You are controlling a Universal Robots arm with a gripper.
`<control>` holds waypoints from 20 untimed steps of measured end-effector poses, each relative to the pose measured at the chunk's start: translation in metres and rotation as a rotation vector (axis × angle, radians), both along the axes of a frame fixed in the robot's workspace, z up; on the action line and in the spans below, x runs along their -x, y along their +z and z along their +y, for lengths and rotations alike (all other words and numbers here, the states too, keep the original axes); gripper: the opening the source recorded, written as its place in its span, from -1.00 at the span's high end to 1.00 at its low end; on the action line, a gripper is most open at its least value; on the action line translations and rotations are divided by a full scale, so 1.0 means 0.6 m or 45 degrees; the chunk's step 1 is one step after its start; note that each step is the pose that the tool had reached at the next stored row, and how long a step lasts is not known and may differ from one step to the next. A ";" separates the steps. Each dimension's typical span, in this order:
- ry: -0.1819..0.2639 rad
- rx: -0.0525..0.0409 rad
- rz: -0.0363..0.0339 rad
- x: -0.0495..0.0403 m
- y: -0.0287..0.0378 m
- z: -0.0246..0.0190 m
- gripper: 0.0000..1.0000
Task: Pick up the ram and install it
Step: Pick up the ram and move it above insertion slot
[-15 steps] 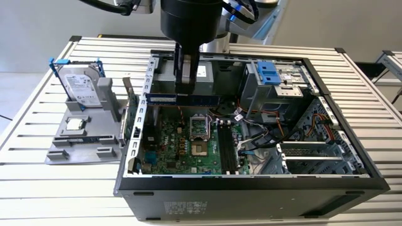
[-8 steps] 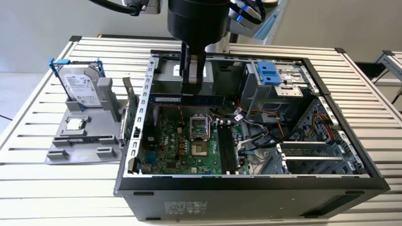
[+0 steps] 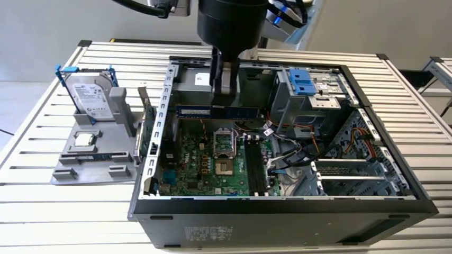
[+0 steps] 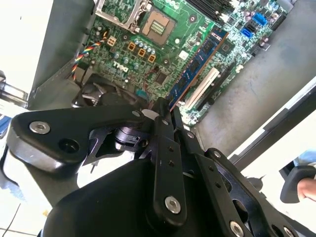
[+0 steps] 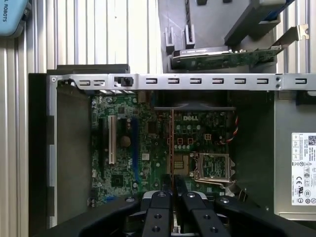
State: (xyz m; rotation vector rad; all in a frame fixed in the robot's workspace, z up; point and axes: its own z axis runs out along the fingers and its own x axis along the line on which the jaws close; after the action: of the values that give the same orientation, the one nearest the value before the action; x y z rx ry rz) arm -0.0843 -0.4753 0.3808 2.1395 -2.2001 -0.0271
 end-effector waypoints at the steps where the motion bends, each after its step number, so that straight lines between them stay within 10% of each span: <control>1: 0.000 0.000 0.0001 -0.002 0.000 0.0000 1.00; 20: -0.004 0.001 0.0001 -0.040 0.000 0.0000 1.00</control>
State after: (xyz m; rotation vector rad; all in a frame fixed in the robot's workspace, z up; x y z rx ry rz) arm -0.0603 -0.4753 0.3808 2.1354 -2.2031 -0.0263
